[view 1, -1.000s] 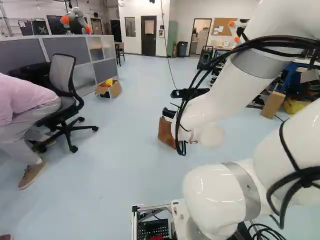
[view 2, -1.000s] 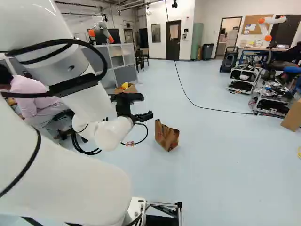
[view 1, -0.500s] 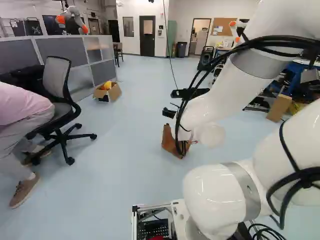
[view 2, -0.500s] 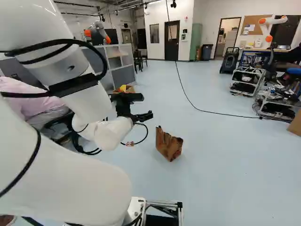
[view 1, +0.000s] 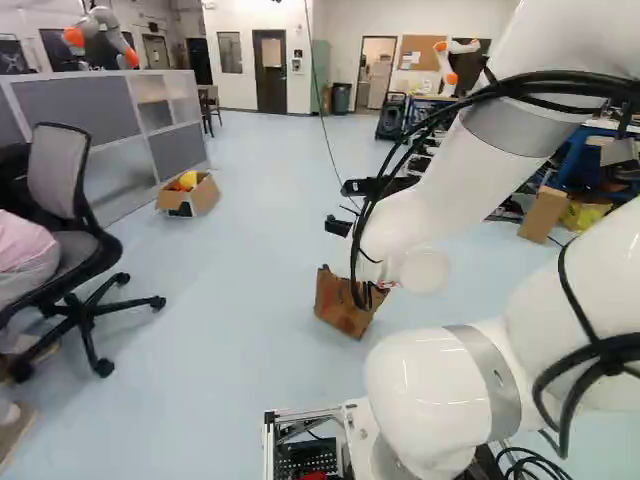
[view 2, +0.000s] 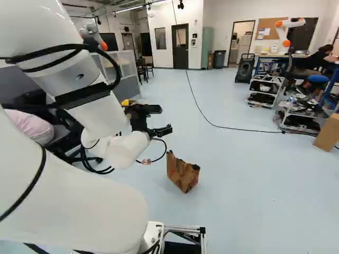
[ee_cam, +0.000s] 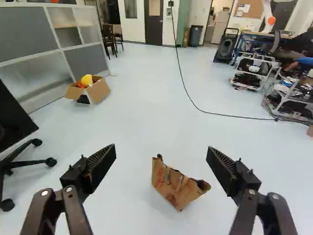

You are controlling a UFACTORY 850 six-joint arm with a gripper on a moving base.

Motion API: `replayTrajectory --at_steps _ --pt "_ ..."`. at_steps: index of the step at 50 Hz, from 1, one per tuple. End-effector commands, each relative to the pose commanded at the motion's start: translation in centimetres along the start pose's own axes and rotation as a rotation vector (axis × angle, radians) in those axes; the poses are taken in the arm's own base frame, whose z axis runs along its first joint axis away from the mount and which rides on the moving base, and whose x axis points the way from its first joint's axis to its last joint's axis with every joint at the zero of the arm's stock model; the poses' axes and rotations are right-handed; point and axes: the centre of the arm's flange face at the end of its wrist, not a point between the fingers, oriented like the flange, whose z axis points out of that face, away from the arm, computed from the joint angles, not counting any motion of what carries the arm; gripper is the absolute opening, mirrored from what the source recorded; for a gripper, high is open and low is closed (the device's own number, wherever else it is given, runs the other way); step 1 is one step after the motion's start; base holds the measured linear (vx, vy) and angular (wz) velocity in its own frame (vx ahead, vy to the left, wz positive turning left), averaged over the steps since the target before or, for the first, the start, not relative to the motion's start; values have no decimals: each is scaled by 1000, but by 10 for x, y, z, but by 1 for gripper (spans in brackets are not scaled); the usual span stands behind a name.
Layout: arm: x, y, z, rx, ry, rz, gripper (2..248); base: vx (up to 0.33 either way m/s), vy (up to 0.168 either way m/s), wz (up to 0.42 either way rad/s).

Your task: Pick up the grocery bag from the ground

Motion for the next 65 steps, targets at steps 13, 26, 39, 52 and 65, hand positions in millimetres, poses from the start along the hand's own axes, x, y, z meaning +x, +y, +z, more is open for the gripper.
replayTrajectory --at_steps 13,26,39,52,65 --pt "0 0 0 0 0 0 247 296 -66 -349" --pt "0 0 0 0 0 0 247 280 -62 -334" --pt "0 0 0 0 0 0 247 51 -2 -18" --pt "0 0 0 0 0 0 247 0 0 0" --pt "0 0 0 0 0 0 247 0 0 0"
